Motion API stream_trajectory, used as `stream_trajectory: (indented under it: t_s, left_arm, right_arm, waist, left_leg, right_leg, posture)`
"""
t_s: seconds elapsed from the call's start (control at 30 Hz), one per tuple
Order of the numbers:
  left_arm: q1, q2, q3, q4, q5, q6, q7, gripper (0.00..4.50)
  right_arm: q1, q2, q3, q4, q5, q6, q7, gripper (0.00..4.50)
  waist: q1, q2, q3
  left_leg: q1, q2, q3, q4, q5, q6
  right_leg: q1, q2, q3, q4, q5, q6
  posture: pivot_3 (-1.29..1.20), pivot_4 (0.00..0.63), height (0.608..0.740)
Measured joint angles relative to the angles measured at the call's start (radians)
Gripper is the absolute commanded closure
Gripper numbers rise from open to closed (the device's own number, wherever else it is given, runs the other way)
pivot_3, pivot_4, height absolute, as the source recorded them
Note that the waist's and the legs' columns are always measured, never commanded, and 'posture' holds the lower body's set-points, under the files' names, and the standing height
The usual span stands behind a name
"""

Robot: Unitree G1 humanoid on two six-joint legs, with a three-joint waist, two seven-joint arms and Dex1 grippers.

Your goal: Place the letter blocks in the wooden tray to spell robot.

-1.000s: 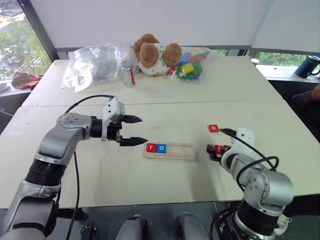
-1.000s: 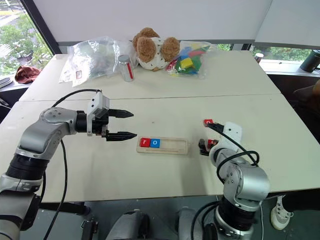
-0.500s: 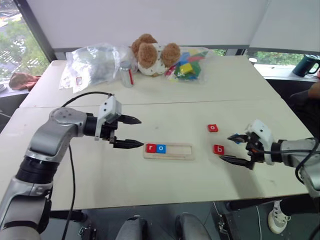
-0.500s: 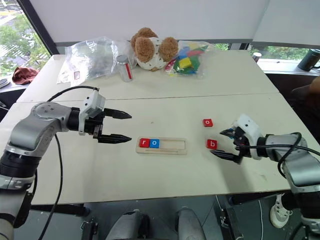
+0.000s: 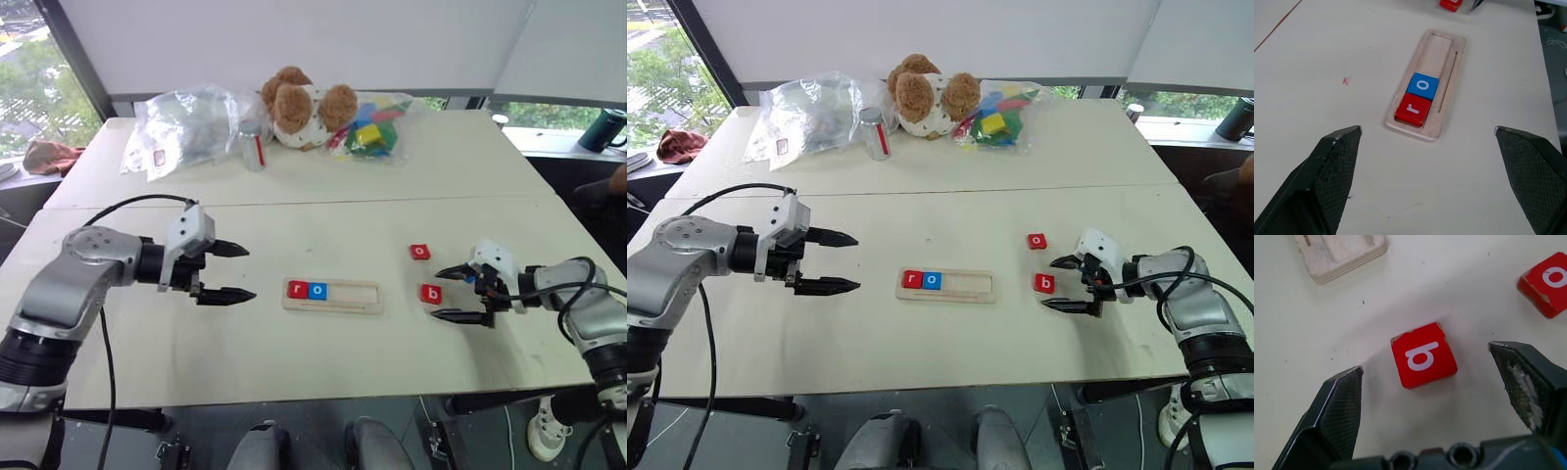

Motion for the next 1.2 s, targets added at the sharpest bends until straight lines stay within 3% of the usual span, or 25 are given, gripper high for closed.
stream_trajectory:
  t_s: [0.17, 0.33, 0.47, 0.63, 0.83, 1.2]
  left_arm:
    - [0.022, 0.004, 0.000, -0.004, 0.000, 0.000, 0.009, 0.00]
    - [0.028, 0.011, 0.000, -0.001, 0.004, -0.005, 0.009, 0.00]
    - [0.051, 0.035, -0.001, 0.014, 0.027, -0.025, 0.002, 0.00]
    - [0.072, 0.042, -0.003, 0.015, 0.036, -0.034, -0.001, 0.00]
    - [0.088, 0.041, -0.008, 0.010, 0.058, -0.046, 0.012, 0.00]
    - [0.123, 0.017, -0.013, -0.024, 0.068, -0.046, 0.060, 0.00]
  right_arm:
    - [0.000, 0.006, 0.001, 0.036, -0.001, -0.028, 0.001, 3.36]
    - [-0.028, 0.048, 0.000, 0.011, 0.005, 0.000, -0.024, 3.39]
    - [-0.091, 0.101, 0.027, -0.201, 0.030, 0.194, -0.058, 3.39]
    - [-0.211, 0.201, 0.152, -0.373, 0.008, 0.390, -0.133, 3.39]
    - [-0.287, 0.224, 0.277, -0.375, -0.031, 0.532, -0.137, 3.39]
    - [-0.317, 0.244, 0.371, -0.337, -0.068, 0.573, -0.122, 3.39]
  waist:
    - [0.000, 0.000, 0.000]
    - [-0.003, 0.001, 0.000]
    - [-0.009, 0.002, 0.001]
    - [0.007, 0.002, 0.001]
    - [0.020, 0.001, 0.001]
    - [0.000, 0.001, 0.001]
  left_leg:
    - [0.000, 0.000, 0.000, -0.001, 0.000, 0.000]
    - [0.000, 0.000, 0.000, 0.000, 0.000, -0.001]
    - [0.000, 0.001, 0.000, -0.002, 0.000, -0.001]
    - [-0.002, 0.000, -0.002, -0.001, 0.001, -0.002]
    - [-0.006, -0.002, -0.002, 0.001, 0.000, -0.001]
    - [-0.008, -0.002, -0.002, 0.001, 0.001, -0.001]
  right_leg:
    - [-0.001, 0.000, 0.000, 0.000, 0.000, 0.000]
    - [-0.001, 0.000, 0.000, 0.001, 0.000, 0.000]
    - [-0.003, 0.001, 0.000, 0.002, 0.000, 0.000]
    - [-0.004, -0.001, -0.002, 0.002, 0.000, 0.000]
    - [-0.005, -0.003, -0.002, 0.000, 0.000, 0.000]
    - [-0.007, -0.002, -0.003, 0.000, 0.000, 0.000]
  posture:
    - [0.00, 0.150, 0.740]
    - [0.00, 0.150, 0.740]
    - [0.00, 0.150, 0.740]
    - [0.00, 0.150, 0.740]
    - [0.00, 0.150, 0.740]
    - [0.00, 0.150, 0.740]
